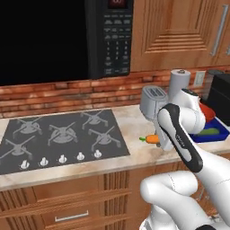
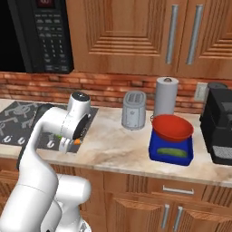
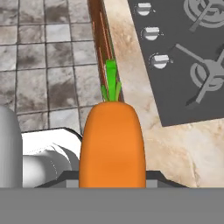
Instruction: Place the two vegetables and bowl onto the tray for setting up a vegetable dip station.
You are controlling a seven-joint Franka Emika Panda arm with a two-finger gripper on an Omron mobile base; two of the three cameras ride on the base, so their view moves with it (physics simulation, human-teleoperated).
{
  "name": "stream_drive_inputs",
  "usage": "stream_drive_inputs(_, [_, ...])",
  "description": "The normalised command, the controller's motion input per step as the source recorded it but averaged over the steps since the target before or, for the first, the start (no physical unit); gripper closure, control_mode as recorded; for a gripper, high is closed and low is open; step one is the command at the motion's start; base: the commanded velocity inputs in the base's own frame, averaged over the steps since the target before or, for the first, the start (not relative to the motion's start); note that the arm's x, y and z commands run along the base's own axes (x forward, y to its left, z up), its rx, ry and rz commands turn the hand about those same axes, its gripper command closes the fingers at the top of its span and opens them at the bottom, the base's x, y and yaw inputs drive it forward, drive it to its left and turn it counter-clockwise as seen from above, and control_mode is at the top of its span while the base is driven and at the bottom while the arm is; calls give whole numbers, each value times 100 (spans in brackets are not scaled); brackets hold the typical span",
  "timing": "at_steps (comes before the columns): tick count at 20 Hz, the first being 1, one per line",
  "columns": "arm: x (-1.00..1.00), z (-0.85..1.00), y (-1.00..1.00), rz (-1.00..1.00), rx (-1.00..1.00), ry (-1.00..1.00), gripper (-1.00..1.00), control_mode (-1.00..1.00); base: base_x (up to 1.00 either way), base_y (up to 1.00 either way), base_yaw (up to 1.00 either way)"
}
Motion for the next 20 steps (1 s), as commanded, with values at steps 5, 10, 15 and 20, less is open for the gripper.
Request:
stream_drive_inputs(5, [0, 0, 0, 0, 0, 0, 100, 100, 13, -60, 0])
stream_drive_inputs(10, [0, 0, 0, 0, 0, 0, 100, 100, 13, -61, 0])
stream_drive_inputs(15, [0, 0, 0, 0, 0, 0, 100, 100, 12, -61, 0])
stream_drive_inputs(20, [0, 0, 0, 0, 0, 0, 100, 100, 13, -59, 0])
